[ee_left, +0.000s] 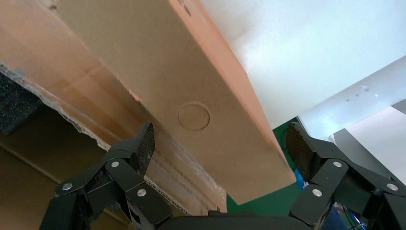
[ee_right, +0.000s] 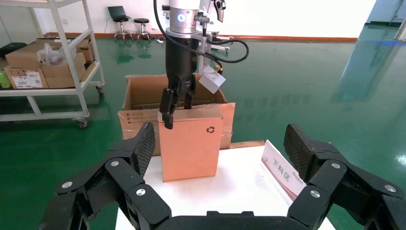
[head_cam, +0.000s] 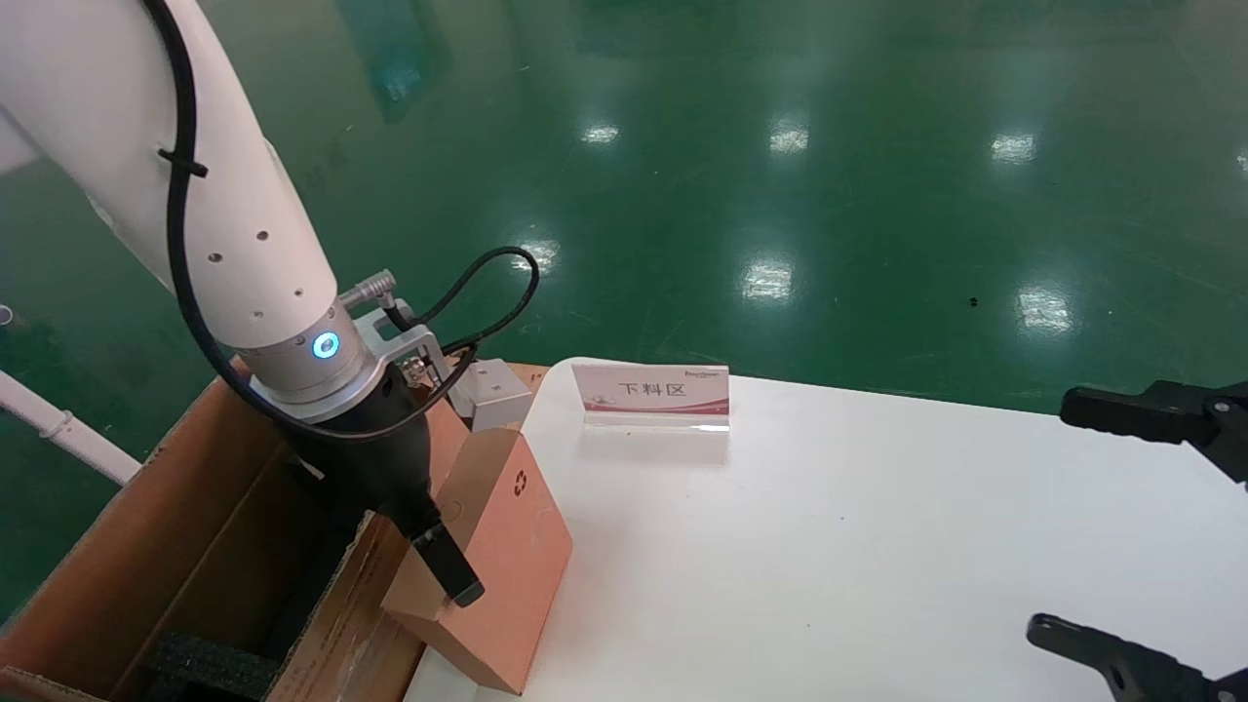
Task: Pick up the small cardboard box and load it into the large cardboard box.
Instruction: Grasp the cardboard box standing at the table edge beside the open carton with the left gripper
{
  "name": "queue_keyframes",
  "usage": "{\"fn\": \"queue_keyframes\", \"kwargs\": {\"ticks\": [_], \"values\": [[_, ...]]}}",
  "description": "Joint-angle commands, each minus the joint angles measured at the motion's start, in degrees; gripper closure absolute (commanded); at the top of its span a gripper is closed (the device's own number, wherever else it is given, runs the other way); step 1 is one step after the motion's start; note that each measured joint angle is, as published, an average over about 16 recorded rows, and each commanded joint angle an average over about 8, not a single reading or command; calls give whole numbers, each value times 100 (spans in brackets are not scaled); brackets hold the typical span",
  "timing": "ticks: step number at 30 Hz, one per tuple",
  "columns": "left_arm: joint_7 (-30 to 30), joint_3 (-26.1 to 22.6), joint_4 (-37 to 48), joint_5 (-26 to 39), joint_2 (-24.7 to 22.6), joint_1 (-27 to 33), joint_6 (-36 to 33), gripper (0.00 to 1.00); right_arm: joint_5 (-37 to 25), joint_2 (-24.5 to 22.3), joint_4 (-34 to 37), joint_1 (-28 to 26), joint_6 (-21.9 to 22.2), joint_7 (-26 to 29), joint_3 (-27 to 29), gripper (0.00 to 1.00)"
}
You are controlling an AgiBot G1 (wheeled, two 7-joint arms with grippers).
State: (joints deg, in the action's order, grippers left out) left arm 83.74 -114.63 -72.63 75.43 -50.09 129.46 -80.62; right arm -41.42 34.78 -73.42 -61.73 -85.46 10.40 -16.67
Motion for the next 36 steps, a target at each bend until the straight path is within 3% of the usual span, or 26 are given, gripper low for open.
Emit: {"fn": "queue_keyframes", "kwargs": {"ticks": [1, 7, 17, 23, 25, 31, 32, 36], "values": [[-51, -44, 47, 77, 48, -93, 89, 0, 0, 0, 0, 0, 0, 0, -1, 0], [-878, -72, 896, 131, 55, -689, 532, 0, 2, -1, 0, -1, 1, -1, -3, 0], [-1028, -9, 1197, -60, -41, -661, 323, 0, 6, -3, 2, 0, 3, -3, -3, 0], [-1044, -12, 1182, -30, -28, -693, 369, 75, 6, -2, 2, 0, 3, -3, -3, 0], [-1047, -14, 1176, -21, -24, -701, 382, 100, 6, -2, 2, 0, 3, -2, -3, 21], [-1056, -21, 1161, 0, -15, -717, 414, 100, 6, -3, 2, 0, 3, -2, -3, 96], [-1057, -22, 1159, 3, -14, -719, 418, 100, 6, -3, 2, 0, 3, -2, -3, 100], [-1060, -27, 1152, 11, -11, -726, 432, 100, 6, -3, 2, 0, 3, -2, -3, 100]]}}
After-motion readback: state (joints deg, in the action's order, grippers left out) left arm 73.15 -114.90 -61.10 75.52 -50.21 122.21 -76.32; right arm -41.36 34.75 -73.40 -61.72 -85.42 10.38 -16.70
